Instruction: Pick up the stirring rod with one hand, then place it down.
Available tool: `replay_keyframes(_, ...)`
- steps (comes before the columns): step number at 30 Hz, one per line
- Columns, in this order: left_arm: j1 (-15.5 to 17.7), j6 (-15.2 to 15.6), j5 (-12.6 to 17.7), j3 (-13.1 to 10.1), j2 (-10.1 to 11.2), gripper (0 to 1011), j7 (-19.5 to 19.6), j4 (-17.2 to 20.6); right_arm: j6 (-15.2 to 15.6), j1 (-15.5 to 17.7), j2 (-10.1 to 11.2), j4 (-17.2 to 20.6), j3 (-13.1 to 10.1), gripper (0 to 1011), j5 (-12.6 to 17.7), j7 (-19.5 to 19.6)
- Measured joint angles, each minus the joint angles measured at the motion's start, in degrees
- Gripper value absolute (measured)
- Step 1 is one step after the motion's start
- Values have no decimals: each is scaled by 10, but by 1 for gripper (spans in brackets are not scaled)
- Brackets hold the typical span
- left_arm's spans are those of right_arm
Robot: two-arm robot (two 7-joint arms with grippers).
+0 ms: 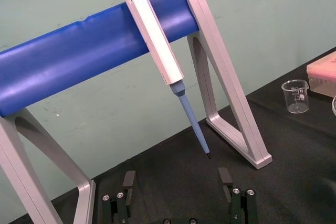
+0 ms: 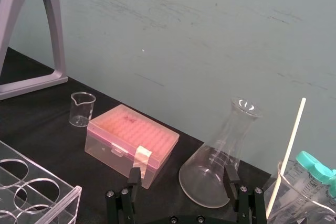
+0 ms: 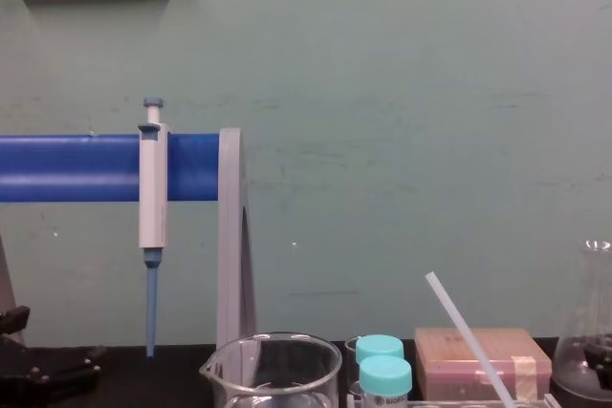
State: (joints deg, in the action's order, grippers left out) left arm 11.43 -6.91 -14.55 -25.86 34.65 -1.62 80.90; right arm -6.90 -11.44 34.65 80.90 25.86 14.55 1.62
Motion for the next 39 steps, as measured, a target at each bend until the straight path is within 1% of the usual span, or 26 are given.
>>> replay_keyframes(30, 0, 0, 0, 0, 0, 1000, 0, 0, 0, 0, 0, 0, 0, 1000, 0, 0)
replay_keyframes(32, 0, 0, 0, 0, 0, 1000, 0, 0, 1, 0, 0, 0, -5, 1000, 2, -3)
replay_keyframes(34, 0, 0, 0, 0, 0, 1000, 0, 0, 3, 0, 1, 4, -15, 1000, 16, -17)
replay_keyframes(35, 0, 0, 0, 0, 0, 1000, 0, 0, 5, 2, 2, 10, -23, 1000, 30, -30)
replay_keyframes(36, 0, 0, 0, 0, 0, 1000, 0, 0, 5, 2, 2, 10, -23, 1000, 30, -30)
replay_keyframes(37, 0, 0, 0, 0, 0, 1000, 0, 0, 7, 3, 3, 14, -27, 1000, 40, -39)
replay_keyframes(38, 0, 0, 0, 0, 0, 1000, 0, 0, 15, 6, 5, 24, -37, 1000, 64, -58)
replay_keyframes(39, 0, 0, 0, 0, 0, 1000, 0, 0, 20, 7, 6, 30, -43, 1000, 76, -69)
